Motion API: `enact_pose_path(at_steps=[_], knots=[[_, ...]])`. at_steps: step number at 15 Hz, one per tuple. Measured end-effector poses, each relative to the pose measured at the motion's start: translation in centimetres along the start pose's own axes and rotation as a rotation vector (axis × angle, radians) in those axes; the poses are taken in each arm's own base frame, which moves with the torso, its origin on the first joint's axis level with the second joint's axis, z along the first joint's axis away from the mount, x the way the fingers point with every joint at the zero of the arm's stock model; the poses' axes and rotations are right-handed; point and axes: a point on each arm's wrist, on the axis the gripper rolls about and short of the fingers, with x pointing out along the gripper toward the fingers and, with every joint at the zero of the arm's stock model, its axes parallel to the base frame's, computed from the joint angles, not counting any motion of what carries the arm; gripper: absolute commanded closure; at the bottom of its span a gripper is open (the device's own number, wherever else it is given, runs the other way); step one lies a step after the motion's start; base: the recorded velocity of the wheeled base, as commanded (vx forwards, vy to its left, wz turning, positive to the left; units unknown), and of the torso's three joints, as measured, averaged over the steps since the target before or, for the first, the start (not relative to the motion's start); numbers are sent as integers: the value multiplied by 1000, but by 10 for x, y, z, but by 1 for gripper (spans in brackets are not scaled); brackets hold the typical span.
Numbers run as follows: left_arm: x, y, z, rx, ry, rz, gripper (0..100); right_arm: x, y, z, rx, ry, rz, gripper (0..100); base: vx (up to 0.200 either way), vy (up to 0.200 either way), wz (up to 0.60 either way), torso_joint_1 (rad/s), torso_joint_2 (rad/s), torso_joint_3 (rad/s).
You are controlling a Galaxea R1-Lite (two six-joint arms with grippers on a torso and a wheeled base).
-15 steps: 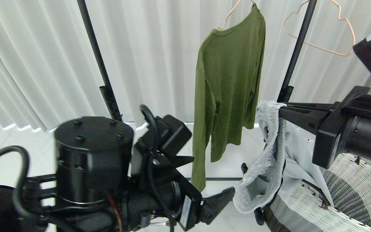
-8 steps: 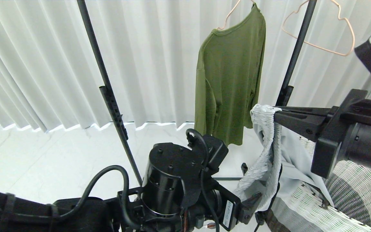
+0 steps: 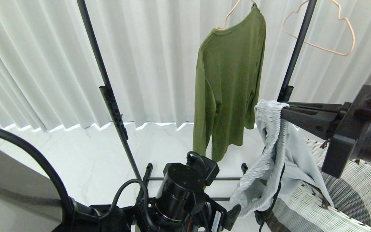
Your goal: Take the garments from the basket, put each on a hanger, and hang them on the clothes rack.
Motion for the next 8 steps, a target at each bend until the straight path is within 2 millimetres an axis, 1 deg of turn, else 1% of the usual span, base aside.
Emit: enact_pose_path(at_steps=[2, 3, 6, 8], knots=[[0, 0, -5, 4, 6, -2, 0, -3, -1, 1, 1, -5, -1, 100, 0, 0, 0, 0, 0, 0], [0, -1, -4, 9, -6, -6, 100, -4, -1, 1, 1, -8, 0, 100, 0, 0, 0, 0, 0, 0], [0, -2, -2, 9, -21, -8, 100, -5, -1, 1, 0, -10, 2, 100, 0, 0, 0, 0, 0, 0], [-1, -2, -4, 12, -19, 20, 100, -6, -1, 1, 0, -9, 2, 100, 0, 0, 0, 0, 0, 0]])
